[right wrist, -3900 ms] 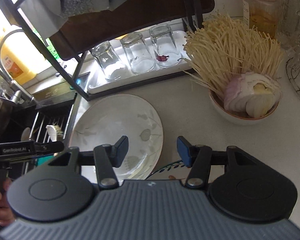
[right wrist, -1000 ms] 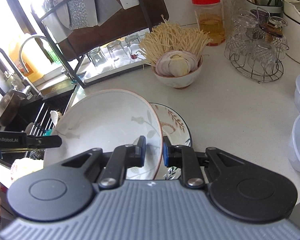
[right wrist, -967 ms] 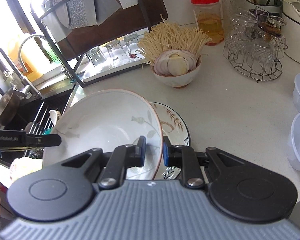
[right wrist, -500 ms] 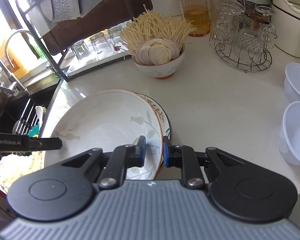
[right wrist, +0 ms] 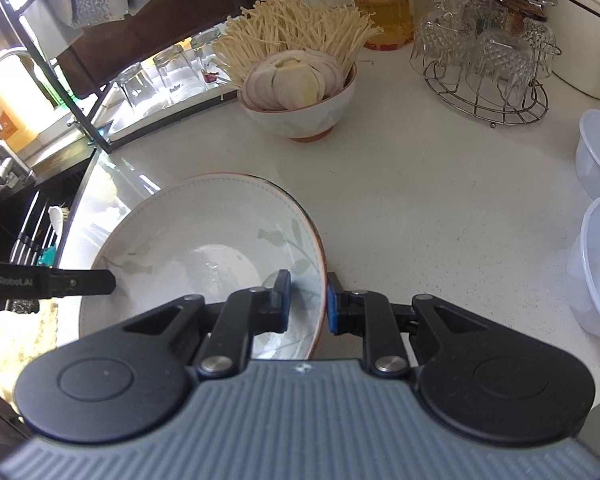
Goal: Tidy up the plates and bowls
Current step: 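Lift the white bowl with both grippers and lower it onto the floral plate, then open both grippers to release the white bowl's rim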
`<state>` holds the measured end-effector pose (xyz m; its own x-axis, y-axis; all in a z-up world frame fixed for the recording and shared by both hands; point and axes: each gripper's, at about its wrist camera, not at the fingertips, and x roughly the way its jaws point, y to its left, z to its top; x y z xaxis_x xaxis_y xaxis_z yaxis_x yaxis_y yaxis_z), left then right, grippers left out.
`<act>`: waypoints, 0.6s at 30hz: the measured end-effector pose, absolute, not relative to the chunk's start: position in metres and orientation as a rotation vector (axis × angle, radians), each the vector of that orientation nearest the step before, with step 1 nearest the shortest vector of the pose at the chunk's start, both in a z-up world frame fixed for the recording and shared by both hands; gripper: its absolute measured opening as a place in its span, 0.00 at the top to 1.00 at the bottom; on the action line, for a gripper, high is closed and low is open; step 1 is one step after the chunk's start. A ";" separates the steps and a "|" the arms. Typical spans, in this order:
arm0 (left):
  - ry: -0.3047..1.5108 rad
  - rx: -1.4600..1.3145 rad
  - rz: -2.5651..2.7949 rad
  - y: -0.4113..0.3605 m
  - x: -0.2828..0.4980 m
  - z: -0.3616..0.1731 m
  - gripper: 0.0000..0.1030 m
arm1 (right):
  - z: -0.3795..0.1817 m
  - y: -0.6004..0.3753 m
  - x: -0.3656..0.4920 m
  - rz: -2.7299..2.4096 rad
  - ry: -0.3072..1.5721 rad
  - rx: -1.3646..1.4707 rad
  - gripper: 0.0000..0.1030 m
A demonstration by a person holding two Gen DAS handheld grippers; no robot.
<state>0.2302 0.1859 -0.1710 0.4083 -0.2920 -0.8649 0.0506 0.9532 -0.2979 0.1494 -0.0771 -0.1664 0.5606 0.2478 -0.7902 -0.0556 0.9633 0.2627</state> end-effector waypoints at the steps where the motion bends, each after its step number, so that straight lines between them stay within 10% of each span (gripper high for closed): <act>1: 1.137 -0.237 -0.220 0.185 0.232 -0.172 0.91 | -0.167 -0.078 0.151 0.177 0.965 0.216 0.79; 10: 1.195 -0.217 -0.221 0.180 0.250 -0.173 0.87 | -0.170 -0.078 0.158 0.176 0.971 0.215 0.79; 18: 1.176 -0.248 -0.191 0.182 0.254 -0.157 0.57 | -0.165 -0.089 0.158 0.185 0.981 0.253 0.79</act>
